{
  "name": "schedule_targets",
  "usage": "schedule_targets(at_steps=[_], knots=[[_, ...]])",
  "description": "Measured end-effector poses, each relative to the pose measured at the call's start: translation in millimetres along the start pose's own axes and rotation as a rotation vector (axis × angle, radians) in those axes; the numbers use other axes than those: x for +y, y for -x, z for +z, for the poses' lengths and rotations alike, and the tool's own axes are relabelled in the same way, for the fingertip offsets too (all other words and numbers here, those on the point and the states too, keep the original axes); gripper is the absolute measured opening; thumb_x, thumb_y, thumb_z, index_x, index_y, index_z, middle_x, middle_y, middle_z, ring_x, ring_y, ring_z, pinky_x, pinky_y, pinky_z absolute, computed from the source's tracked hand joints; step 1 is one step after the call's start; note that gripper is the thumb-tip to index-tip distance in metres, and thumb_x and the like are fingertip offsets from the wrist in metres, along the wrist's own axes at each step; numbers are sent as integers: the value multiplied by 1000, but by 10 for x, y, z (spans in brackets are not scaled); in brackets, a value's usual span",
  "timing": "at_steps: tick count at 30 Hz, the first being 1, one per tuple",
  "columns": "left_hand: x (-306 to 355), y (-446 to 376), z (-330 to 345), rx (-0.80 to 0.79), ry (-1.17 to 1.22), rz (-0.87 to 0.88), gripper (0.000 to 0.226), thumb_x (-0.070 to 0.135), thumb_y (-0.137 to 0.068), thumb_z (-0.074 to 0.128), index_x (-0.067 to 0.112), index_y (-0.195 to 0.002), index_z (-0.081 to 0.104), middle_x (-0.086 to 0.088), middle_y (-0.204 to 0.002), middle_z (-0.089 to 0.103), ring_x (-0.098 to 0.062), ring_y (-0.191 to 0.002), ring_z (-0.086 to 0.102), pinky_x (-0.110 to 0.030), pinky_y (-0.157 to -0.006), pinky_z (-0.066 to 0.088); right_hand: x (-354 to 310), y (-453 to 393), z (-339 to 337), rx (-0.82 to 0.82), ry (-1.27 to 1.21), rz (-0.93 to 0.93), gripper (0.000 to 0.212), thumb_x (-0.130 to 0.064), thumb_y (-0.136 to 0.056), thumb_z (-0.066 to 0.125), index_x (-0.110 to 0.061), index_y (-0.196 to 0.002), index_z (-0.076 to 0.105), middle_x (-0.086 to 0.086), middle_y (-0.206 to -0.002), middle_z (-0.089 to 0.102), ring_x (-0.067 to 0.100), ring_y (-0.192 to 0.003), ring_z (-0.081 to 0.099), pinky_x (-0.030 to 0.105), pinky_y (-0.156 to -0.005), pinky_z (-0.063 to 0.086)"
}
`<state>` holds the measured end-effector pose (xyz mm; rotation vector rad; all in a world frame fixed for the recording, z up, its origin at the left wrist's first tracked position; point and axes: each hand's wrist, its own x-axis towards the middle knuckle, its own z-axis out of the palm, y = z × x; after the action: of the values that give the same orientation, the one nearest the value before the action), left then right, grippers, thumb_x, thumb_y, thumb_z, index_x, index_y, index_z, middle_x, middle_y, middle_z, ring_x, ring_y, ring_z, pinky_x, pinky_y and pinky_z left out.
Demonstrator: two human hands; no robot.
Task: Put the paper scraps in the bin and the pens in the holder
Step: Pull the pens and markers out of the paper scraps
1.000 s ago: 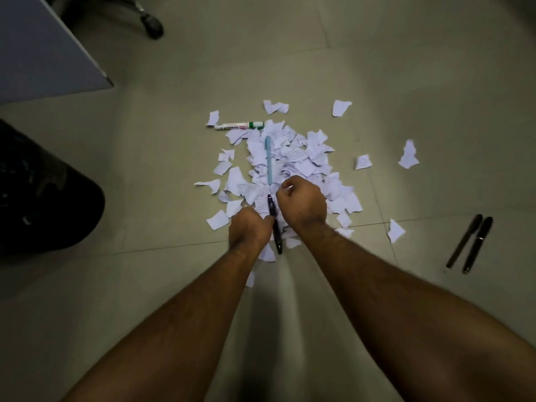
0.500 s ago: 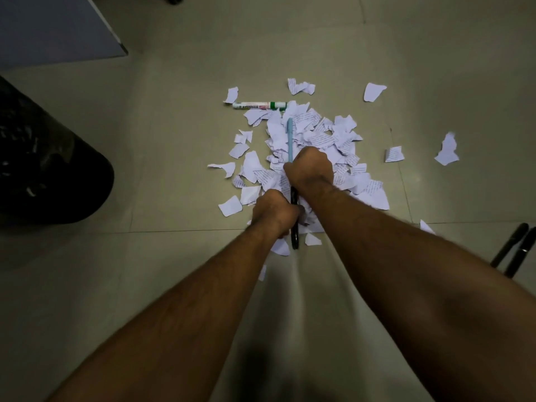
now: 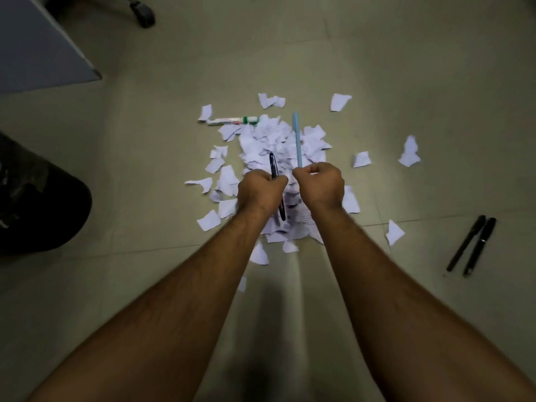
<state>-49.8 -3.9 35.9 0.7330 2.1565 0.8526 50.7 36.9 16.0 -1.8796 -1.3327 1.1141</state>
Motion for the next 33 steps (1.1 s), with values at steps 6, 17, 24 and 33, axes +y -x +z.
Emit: schedule_targets(at_steps=[6, 17, 24, 33], knots=[[470, 361, 974, -237, -42, 193, 10, 26, -73, 69, 17, -68, 68, 4, -64, 66, -20, -67, 65, -27, -62, 53, 568, -63, -903, 191, -27, 134, 17, -33, -76, 71, -19, -84, 69, -7, -72, 65, 16, -71, 62, 22, -64, 41], [723, 1393, 2437, -517, -282, 351, 16, 26, -78, 68, 13, -85, 73, -5, -84, 72, -25, -78, 65, -28, -68, 51, 1659, 293, -2479, 515, 116, 427, 13, -31, -75, 71, -19, -81, 67, -4, -77, 67, 19, -71, 62, 24, -61, 43], [674, 1528, 2651, -512, -349, 372, 21, 31, -84, 67, 11, -88, 72, -5, -86, 70, -23, -75, 62, -25, -63, 42, 1828, 367, -2562, 500, 132, 419, 14, -32, -79, 72, -21, -88, 68, -9, -75, 60, 14, -69, 56, 21, -62, 39], [680, 1418, 2421, -447, -255, 401, 18, 26, -85, 62, 13, -88, 73, -1, -91, 72, -20, -81, 62, -23, -68, 41, 1526, 309, -2286, 573, 141, 233, 16, -31, -88, 63, -21, -99, 69, -1, -89, 72, 19, -80, 65, 22, -64, 39]])
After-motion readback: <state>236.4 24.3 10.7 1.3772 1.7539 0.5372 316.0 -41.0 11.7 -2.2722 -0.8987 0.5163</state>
